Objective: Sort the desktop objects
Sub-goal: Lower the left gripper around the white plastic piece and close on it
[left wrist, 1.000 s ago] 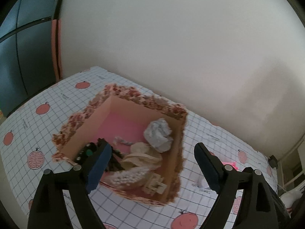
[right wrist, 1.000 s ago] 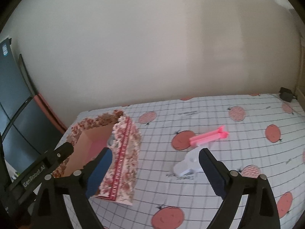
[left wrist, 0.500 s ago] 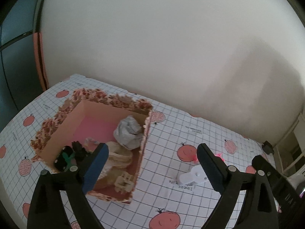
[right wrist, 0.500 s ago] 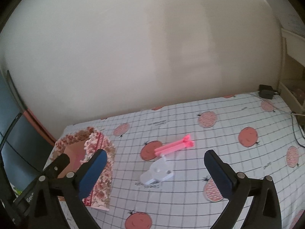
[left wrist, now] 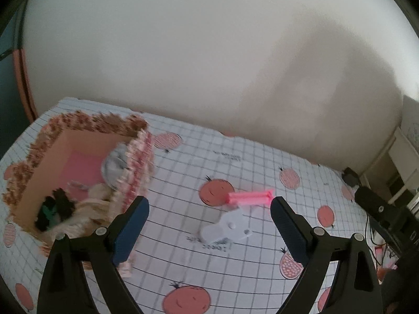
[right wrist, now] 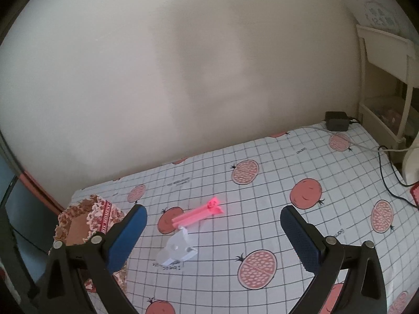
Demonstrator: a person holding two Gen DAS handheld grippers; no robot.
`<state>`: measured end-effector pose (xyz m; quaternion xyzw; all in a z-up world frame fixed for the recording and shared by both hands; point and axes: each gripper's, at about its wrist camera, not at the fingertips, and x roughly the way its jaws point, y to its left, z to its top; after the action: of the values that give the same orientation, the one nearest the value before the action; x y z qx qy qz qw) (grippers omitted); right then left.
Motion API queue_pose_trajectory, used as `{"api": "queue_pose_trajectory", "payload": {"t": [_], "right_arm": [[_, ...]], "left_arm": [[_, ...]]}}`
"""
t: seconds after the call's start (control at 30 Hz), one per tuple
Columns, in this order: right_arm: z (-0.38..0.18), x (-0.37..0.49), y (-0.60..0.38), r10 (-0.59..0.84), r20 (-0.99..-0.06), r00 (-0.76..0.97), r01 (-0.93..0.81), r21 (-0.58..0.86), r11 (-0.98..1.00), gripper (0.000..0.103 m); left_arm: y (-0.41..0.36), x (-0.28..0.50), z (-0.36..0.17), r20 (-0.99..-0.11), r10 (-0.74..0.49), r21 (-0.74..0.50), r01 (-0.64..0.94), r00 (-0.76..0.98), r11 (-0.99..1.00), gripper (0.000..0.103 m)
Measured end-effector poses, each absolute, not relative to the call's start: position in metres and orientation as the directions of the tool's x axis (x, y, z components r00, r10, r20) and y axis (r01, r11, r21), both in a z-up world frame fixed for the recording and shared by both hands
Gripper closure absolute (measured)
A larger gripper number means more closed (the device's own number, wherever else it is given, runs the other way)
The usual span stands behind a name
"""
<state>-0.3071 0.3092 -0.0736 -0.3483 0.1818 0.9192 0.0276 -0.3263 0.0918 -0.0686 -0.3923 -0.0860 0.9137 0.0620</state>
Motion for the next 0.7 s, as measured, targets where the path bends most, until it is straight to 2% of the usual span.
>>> {"api": "queue_pose_trajectory", "payload": {"t": [0.37,0.7], "right_arm": [[-0.114,-0.323,0.316,-0.076,-0.716,-0.694,-0.206,0.299,-0.932,0.0],[-0.148,-0.336,0.316,-0.078,-0.764,-0.64,-0.209,0.271,-0.94,0.0]], "left_arm": [[0.123,-0.348,-0.119,-0.772,0.216,-0.206,-0.085,-0.598,-0.975,0.009],[0.143,-0.365,-0.16,-0.82,0.204,-0.158,-0.131,-0.535,-0.979,0.009]]}}
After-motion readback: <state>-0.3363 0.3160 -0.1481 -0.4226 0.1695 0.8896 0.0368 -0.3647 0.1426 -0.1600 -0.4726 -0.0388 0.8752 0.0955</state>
